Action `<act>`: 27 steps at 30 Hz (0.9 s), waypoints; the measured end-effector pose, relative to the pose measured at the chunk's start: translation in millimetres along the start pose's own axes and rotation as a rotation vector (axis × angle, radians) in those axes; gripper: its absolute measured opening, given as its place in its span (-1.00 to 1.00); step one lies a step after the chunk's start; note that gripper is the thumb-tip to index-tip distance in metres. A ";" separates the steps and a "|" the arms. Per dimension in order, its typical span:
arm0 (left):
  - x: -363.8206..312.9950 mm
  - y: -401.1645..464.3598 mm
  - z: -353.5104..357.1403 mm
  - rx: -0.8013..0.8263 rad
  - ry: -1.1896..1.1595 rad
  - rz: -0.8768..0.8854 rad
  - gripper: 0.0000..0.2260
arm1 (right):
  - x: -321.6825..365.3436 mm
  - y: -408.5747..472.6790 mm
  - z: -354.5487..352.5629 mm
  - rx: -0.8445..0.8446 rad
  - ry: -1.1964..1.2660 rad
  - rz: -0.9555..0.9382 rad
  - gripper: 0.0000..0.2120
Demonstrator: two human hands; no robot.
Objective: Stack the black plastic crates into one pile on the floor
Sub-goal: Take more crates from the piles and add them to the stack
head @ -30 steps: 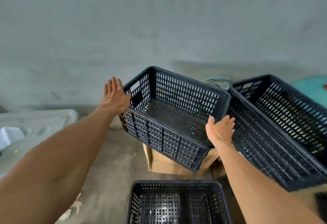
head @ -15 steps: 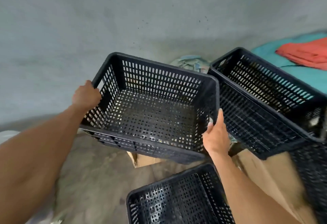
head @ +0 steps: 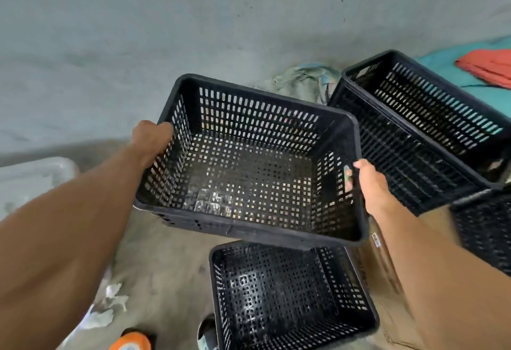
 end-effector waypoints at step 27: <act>147.2 -289.2 146.1 -0.058 -0.062 -0.391 -0.72 | -145.6 35.8 -116.7 0.161 -0.745 -0.287 -0.05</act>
Point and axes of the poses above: each hand's wrist, its own y-axis towards the middle knuckle, its own z-axis out of the palm, x = y × z, the point moved 2 cm from there along y, towards the middle knuckle, and after that the axes turned 5 degrees about y, right-handed, at the moved point
